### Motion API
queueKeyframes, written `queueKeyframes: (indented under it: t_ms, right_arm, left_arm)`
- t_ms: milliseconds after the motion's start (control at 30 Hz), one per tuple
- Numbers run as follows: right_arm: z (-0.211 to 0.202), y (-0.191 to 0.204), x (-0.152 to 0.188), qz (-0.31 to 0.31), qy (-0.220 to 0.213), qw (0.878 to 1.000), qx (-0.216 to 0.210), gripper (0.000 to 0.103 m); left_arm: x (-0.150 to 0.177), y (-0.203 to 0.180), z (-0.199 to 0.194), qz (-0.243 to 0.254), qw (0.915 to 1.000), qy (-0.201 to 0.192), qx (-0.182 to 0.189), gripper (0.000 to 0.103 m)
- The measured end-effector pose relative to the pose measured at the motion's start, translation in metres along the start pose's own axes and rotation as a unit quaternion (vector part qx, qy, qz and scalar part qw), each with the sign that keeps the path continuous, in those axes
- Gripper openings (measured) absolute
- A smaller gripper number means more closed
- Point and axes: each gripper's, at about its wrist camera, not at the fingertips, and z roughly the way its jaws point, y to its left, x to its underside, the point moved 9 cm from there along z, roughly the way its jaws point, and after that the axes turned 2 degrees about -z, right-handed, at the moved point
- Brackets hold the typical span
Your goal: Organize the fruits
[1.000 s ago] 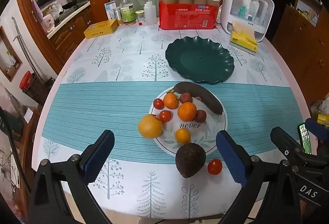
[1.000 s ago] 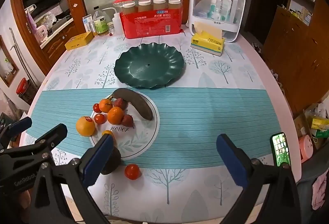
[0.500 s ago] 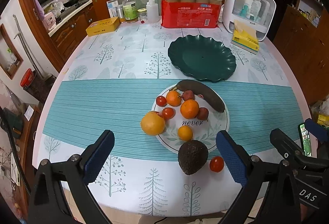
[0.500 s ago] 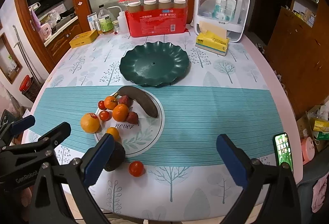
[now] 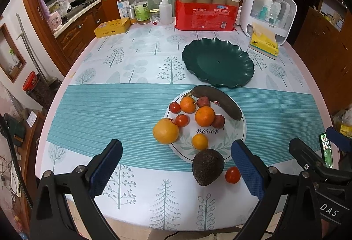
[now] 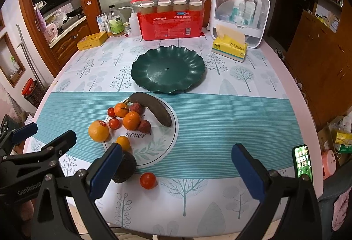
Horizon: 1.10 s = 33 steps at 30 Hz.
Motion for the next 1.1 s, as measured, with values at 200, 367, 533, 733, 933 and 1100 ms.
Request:
queueKeyframes:
  t_ms: [200,367,533,733,933,1100]
  right_arm:
    - [-0.002,0.003,0.0,-0.001,-0.003,1.0,-0.001,0.1]
    - [-0.002,0.003,0.001,-0.003,-0.004,1.0,0.0,0.1]
    - [-0.003,0.004,0.0,-0.008,-0.006,1.0,0.0,0.1]
    - [-0.002,0.006,0.0,-0.013,-0.006,1.0,-0.009,0.1]
    - [0.001,0.004,0.002,-0.019,-0.004,1.0,-0.02,0.099]
    - [0.005,0.004,0.011,-0.029,0.002,0.999,-0.029,0.099]
  left_arm:
    - [0.0,0.001,0.0,-0.002,1.0,0.004,0.005,0.099]
    - [0.0,0.001,0.001,-0.002,1.0,0.004,0.004,0.099]
    - [0.002,0.002,0.001,0.0,1.0,0.003,-0.005,0.099]
    - [0.002,0.002,0.0,0.002,1.0,0.002,-0.006,0.099]
    - [0.005,-0.001,-0.001,0.004,1.0,0.001,0.006,0.099]
    - [0.013,-0.004,0.007,0.001,0.9998,0.017,0.006,0.099]
